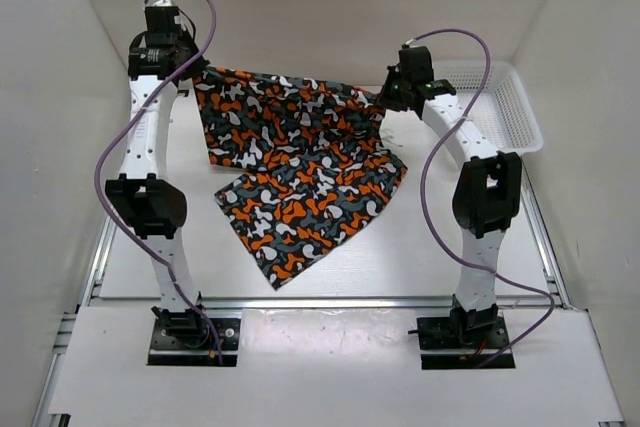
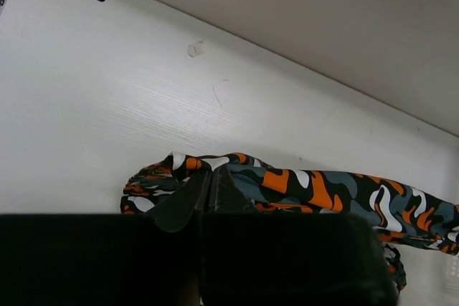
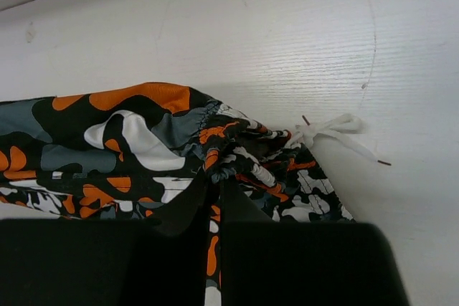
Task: Fold and stack the shorts
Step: Fold the shorts
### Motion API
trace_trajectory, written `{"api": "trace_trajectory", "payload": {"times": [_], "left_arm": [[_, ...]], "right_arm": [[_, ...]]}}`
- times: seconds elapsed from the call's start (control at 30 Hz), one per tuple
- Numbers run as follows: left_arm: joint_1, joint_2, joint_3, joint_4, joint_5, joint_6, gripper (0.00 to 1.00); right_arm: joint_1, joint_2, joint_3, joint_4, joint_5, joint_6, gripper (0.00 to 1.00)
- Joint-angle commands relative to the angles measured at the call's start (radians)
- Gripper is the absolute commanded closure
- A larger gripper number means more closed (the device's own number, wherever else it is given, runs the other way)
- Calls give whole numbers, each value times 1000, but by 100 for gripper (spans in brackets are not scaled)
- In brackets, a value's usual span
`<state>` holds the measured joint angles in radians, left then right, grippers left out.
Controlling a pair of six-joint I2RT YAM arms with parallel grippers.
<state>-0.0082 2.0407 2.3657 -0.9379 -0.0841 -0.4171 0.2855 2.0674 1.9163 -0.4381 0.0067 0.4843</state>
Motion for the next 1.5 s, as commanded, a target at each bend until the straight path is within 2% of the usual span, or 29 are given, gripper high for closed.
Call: {"api": "trace_trajectory", "payload": {"times": [0.0,0.07,0.17,0.2,0.27,0.3,0.33,0.43,0.77,0.97,1.07,1.1,1.13,1.17,1.2,1.23,1.27,1.3,1.47], "left_arm": [[39,-68,5,2,-30,9,90],[30,-121,-58,2,15,9,90],[-10,-276,-254,2,15,0,90],[-31,-319,-375,2,29,-15,90],[-50,-456,-509,2,75,-28,90],[-73,-499,-642,13,95,-28,90],[-85,-580,-707,33,143,-28,90],[-153,-710,-897,33,153,-49,90],[-412,-1033,-1274,-9,176,-198,90],[-545,-1083,-1465,-9,176,-304,90],[-613,-1110,-1526,-9,185,-357,90],[-630,-1119,-1540,-9,207,-358,89],[-644,-1119,-1554,-9,220,-367,80],[-663,-1119,-1569,-9,239,-367,66],[-664,-1110,-1592,-9,256,-367,49],[-677,-1094,-1593,-9,267,-367,14],[-677,-1094,-1593,-19,267,-367,5],[-688,-1082,-1593,-28,248,-376,0],[-688,-1044,-1533,-53,146,-402,2]], "right_arm": [[-31,-1,39,-54,44,-19,100],[-31,-27,15,-65,44,-19,100],[-57,-73,-49,-99,13,-19,100],[-72,-87,-72,-108,13,-19,100],[-83,-141,-153,-108,-1,-9,100],[-83,-156,-178,-108,10,-9,100],[-92,-186,-201,-108,25,3,100],[-103,-228,-256,-140,76,37,100],[-112,-513,-574,-142,183,92,100],[-112,-651,-812,-123,248,135,100],[-112,-774,-937,-123,297,194,100],[-112,-800,-965,-123,308,206,96],[-112,-825,-1014,-123,317,218,71],[-112,-869,-1034,-123,334,227,54],[-112,-891,-1054,-123,334,227,36],[-112,-908,-1069,-123,334,237,21],[-112,-929,-1082,-123,343,237,10],[-112,-929,-1082,-137,343,237,7],[-112,-915,-1062,-156,326,235,8]]}}
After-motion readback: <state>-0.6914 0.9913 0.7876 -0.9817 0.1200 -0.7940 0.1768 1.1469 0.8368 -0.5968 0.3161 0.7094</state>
